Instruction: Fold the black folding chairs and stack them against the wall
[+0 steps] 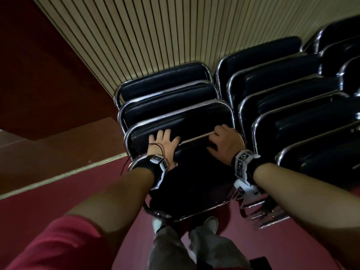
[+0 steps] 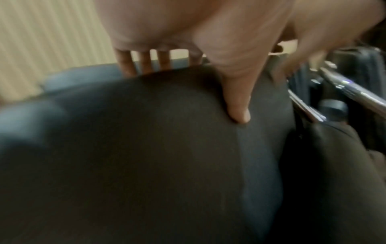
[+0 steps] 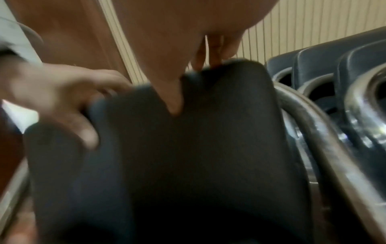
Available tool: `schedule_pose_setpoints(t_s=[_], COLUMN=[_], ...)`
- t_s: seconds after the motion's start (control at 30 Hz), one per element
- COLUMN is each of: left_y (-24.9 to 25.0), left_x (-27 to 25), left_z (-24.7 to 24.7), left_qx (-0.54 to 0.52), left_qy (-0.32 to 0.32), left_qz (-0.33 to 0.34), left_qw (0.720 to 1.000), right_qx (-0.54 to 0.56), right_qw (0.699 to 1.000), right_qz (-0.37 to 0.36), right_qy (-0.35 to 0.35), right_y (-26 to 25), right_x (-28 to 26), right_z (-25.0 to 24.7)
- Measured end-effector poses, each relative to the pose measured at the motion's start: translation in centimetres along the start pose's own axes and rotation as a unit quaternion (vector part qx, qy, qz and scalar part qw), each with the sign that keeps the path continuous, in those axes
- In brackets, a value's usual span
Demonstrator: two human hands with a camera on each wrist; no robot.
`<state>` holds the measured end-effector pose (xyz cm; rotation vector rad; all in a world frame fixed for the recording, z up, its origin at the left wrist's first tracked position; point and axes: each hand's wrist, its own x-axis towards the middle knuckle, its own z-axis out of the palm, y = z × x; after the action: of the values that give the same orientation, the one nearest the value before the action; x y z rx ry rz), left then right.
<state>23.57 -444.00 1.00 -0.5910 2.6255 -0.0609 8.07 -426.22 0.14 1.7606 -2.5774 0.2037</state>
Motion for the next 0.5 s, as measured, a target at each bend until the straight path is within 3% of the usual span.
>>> schedule_pose_setpoints(t_s=[0.07, 0.13, 0.2, 0.23, 0.3, 0.5], left_y=[0.3, 0.3, 0.2, 0.1, 0.1, -0.2], left_x=[0.8, 1.5, 2.1, 2.3, 2.6, 3.7], left_z=[-0.6, -1.0, -1.2, -1.1, -1.0, -0.9], left_qx=[-0.013, -0.024, -0.021, -0.020, -0.019, -0.041], left_qy=[-0.046, -0.068, -0.083, -0.086, -0.084, -0.086], left_qz=[-0.005, -0.019, -0.023, -0.024, -0.029, -0.039], left_qw=[0.999, 0.997, 0.996, 0.996, 0.996, 0.995], right_qx=[0.043, 0.071, 0.086, 0.104, 0.121, 0.126], right_qw=[0.998, 0.980, 0.932, 0.911, 0.895, 0.900], right_qz=[-0.036, -0.011, 0.033, 0.045, 0.051, 0.048], right_qy=[-0.038, -0.188, -0.350, -0.398, -0.427, -0.415], right_y=[-1.1, -2.5, -2.9, -2.8, -2.0, -0.4], right_x=[0.6, 0.8, 0.4, 0.0, -0.4, 0.4], right_z=[0.0, 0.5, 2.3, 3.0, 4.3, 6.0])
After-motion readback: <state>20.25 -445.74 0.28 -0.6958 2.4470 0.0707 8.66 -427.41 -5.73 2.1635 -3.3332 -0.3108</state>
